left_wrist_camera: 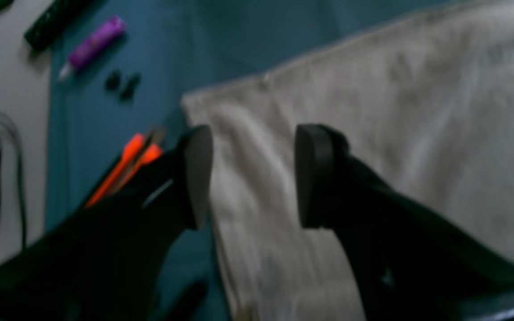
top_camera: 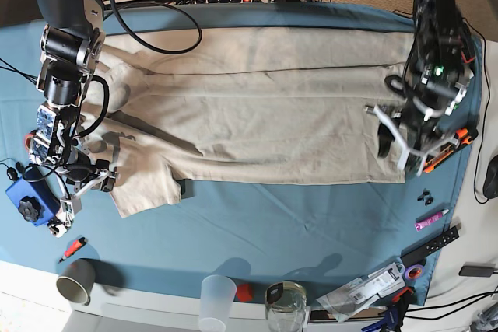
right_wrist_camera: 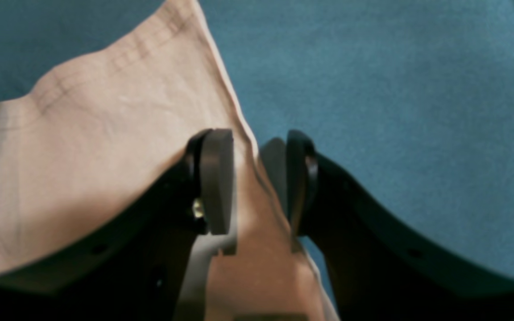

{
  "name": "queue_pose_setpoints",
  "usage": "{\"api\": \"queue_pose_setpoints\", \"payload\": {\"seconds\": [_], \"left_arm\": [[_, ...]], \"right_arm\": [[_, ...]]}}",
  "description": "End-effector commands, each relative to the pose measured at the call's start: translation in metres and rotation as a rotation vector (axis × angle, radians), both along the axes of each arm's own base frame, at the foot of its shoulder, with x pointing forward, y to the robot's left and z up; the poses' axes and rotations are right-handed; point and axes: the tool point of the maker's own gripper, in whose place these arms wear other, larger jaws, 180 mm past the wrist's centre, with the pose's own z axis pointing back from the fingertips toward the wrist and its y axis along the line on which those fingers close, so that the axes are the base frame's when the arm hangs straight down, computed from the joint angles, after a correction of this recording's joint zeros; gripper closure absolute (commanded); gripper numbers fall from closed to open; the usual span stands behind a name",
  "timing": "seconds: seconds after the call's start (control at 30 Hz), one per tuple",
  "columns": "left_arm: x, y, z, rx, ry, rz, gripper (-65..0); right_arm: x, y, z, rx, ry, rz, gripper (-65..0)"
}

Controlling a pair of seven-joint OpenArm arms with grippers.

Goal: Fold the T-shirt properly
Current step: 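Lower the left gripper to the other hem corner and grasp it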

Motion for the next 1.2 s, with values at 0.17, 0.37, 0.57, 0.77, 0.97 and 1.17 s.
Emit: {"api": "queue_pose_setpoints", "payload": {"seconds": [0.17,0.37,0.57,0.77,0.97,1.17], "left_arm": [[0.05,0.024,-0.008,0.017,0.023,0.074,-30.5],[0.068,0.045,-0.042,0.001,0.189,0.142,-30.5],[0.067,0.037,-0.049,-0.022,0.192,0.136,-30.5],[0.057,0.034,-0.083,-0.048,0.27,0.15,-27.9],[0.041,0.042,-0.115,-0.037,0.369,0.175,-23.7],[0.037,0.043,-0.117,-0.026,0.416,0.181,-1.0]], "right_arm": [[-0.01,-0.004,-0.006,-0.025,0.082,0.013,-20.4],[-0.01,-0.004,-0.006,-0.025,0.079,0.013,-20.4],[-0.01,-0.004,-0.006,-0.025,0.078,0.013,-20.4],[-0.009,-0.004,-0.006,-0.025,0.075,0.012,-20.4],[-0.005,-0.004,-0.002,-0.024,0.047,0.01,-19.6],[-0.008,-0.006,-0.003,-0.027,0.068,0.01,0.0]]}}
